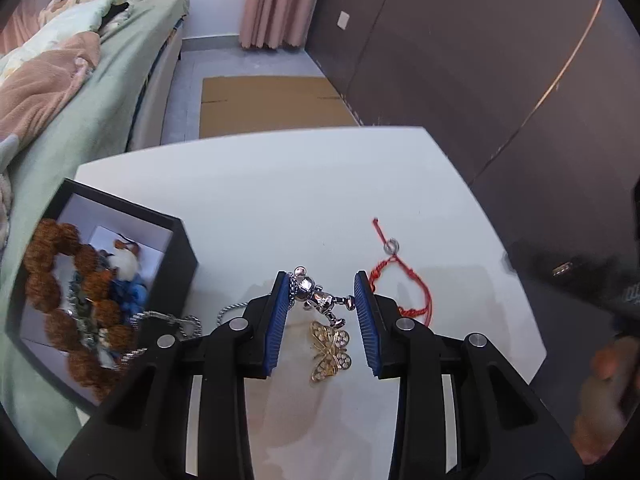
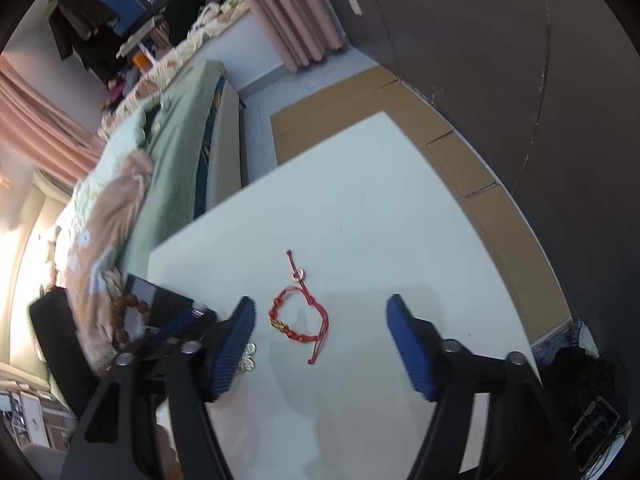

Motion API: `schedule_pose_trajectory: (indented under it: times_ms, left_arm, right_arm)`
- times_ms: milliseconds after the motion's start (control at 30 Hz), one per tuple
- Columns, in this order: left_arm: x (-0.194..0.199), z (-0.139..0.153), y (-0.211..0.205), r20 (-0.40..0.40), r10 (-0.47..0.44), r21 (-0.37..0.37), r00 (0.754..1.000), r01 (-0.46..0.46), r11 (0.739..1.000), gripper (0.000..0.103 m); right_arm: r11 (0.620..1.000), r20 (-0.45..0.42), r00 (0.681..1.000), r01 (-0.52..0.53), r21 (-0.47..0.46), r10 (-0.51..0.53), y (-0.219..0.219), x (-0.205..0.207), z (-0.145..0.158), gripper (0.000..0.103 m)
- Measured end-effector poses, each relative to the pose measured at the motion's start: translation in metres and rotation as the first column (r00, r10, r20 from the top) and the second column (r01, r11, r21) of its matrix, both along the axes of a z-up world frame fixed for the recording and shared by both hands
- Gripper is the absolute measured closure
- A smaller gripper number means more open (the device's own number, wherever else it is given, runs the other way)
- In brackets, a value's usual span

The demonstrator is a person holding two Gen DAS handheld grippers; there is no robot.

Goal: Organize jewelry
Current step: 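Lift the silver chain with the left tool while the right tool grasps the red string bracelet, then release the silver chain into the box with the left tool while the right tool drops the red bracelet in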

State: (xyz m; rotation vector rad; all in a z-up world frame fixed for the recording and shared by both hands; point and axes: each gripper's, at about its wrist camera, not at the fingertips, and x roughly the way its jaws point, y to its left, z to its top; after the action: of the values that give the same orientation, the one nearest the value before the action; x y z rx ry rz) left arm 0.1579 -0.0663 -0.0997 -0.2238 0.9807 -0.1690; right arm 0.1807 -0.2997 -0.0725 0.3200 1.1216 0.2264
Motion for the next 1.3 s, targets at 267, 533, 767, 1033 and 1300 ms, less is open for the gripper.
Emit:
schedule_pose_trajectory:
  times_ms: [267,533,767,1033,1300]
  left_arm:
    - [-0.007,0.021,0.022,0.044,0.040,-0.046,0.998,-0.038,0.998,0.069]
    - [-0.021,0.060,0.040,0.125,0.065,-0.094,0.990,-0.054,0.994,0.070]
    - [-0.041,0.104,0.063,0.215,0.112,-0.133,0.970,-0.085,0.987,0.069]
    - [-0.065,0.154,0.090,0.325,0.176,-0.173,0.929,-0.125,0.977,0.069]
    - [-0.074,0.173,0.110,0.370,0.213,-0.184,0.904,-0.153,0.971,0.069]
  right_arm:
    - [0.993,-0.064,0.996,-0.066,-0.096,0.060,0.033,0.013,-0.030,0.069]
    - [0.942,-0.086,0.989,-0.142,-0.304,0.121,0.071,0.018,-0.054,0.092]
    - [0.929,-0.059,0.984,-0.176,-0.325,0.166,0.085,0.013,-0.043,0.102]
    - [0.956,0.051,0.982,-0.167,-0.243,0.184,0.084,-0.004,-0.003,0.102]
    - [0.983,0.190,0.967,-0.150,-0.105,0.168,0.085,-0.016,0.040,0.102]
